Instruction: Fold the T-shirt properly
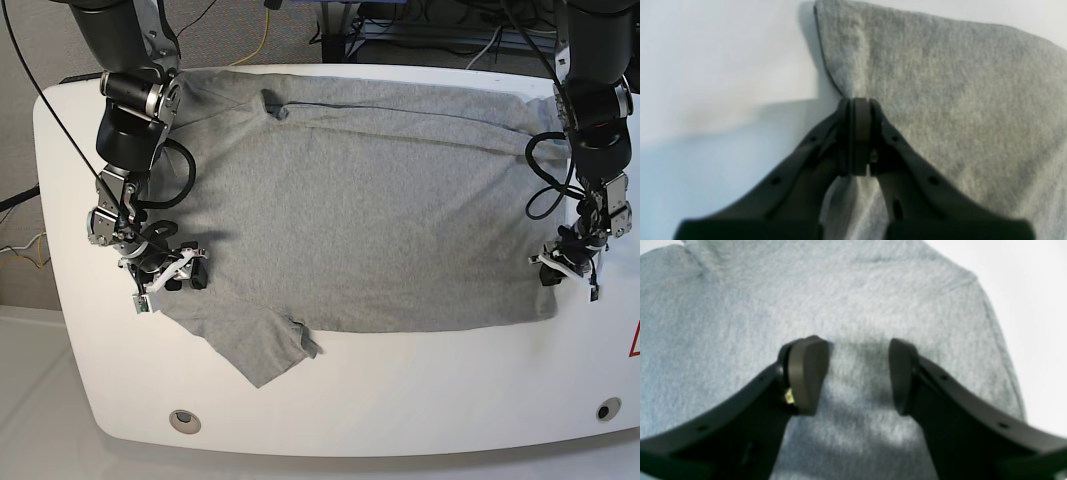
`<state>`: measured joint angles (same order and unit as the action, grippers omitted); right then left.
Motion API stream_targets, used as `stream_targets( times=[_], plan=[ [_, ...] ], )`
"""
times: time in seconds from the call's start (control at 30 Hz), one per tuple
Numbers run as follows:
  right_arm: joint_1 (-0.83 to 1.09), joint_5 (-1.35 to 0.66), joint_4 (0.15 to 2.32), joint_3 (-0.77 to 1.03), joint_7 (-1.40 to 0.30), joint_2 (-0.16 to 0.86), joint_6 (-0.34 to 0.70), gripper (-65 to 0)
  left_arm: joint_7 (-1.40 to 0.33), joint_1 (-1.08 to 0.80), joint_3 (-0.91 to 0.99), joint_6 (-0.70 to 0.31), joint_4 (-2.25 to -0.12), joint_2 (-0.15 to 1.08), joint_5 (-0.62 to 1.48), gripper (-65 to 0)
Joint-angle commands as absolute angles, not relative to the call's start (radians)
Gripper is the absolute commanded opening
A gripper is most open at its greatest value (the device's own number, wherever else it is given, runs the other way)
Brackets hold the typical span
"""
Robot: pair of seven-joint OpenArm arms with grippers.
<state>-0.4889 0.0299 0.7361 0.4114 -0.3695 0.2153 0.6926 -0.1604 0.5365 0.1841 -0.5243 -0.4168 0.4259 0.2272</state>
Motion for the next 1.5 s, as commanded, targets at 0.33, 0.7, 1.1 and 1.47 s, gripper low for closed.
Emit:
stream_targets(
  times=[0.33, 0.7, 1.1, 1.47],
  plan=[
    [-0.505, 0.028, 0.755, 0.412, -0.367, 0.224, 0.698, -33.2, -0.146, 0.555, 0.182, -0.489, -0.436, 0.451, 0.24, -63.8],
    [-0.504, 0.02, 0.756, 0.412, -0.363, 0.22, 0.698, -32.9, -0.137, 0.544, 0.182, -0.491, -0.441, 0.448, 0.241, -61.9],
    [-0.519, 0.02, 0.754, 0.411, -0.36, 0.226, 0.698, -32.8, -0.147, 0.53, 0.179, -0.499, -0.447, 0.452, 0.235, -48.5],
    [-0.598, 0.019, 0.716, 0.42, -0.335, 0.234, 0.698, -32.7, -0.206, 0.521, 0.177, -0.53, -0.452, 0.45, 0.234, -30.6]
  ],
)
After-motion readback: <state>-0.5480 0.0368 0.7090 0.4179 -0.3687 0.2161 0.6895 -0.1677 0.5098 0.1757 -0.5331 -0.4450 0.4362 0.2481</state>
